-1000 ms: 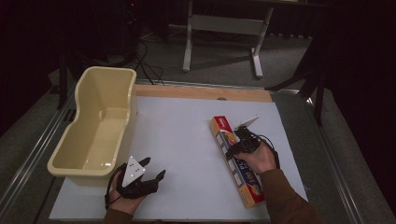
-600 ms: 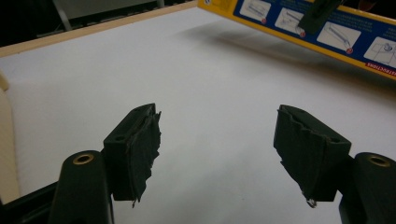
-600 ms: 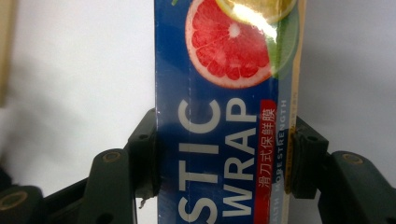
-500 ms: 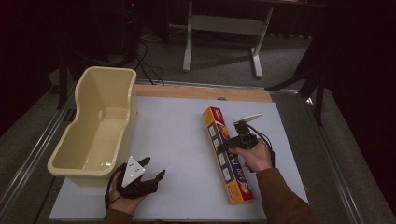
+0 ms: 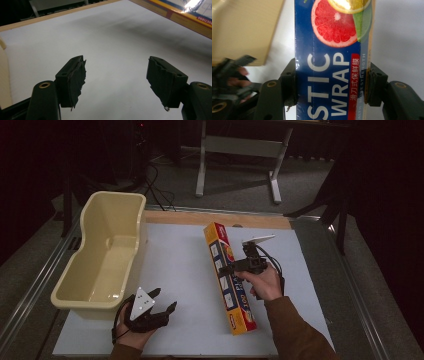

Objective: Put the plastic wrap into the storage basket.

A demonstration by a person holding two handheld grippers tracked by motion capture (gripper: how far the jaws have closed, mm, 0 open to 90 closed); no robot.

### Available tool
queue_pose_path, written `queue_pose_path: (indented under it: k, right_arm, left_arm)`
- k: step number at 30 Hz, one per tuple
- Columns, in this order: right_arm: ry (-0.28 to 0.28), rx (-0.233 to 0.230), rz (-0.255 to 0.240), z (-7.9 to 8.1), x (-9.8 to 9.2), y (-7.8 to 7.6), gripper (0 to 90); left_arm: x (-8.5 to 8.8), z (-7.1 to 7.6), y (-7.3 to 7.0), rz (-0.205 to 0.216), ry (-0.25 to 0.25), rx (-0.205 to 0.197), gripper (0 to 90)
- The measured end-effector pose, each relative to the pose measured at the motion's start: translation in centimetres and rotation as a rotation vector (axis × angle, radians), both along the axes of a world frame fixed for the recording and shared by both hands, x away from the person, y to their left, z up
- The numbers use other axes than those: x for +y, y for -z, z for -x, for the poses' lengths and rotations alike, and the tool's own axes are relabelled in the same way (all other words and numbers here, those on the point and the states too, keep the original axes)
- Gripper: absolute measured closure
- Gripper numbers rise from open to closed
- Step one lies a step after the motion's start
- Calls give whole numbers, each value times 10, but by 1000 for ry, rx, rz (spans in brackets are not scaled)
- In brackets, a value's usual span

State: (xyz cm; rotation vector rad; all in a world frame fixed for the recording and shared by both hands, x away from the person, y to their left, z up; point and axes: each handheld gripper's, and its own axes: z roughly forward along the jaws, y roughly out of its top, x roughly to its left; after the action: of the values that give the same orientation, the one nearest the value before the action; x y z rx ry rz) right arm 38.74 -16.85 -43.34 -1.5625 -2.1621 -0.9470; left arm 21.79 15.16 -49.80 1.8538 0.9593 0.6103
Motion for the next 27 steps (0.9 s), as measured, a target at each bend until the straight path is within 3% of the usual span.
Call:
queue_pose_path:
  k: [13, 27]
  right_arm:
    - [-4, 5, -123, -2, 14, -15, 419]
    - [-4, 3, -207, -8, 30, -33, 419]
  left_arm:
    - [0, 0, 0, 0, 0, 0, 308]
    - [0, 0, 0, 4, -1, -2, 308]
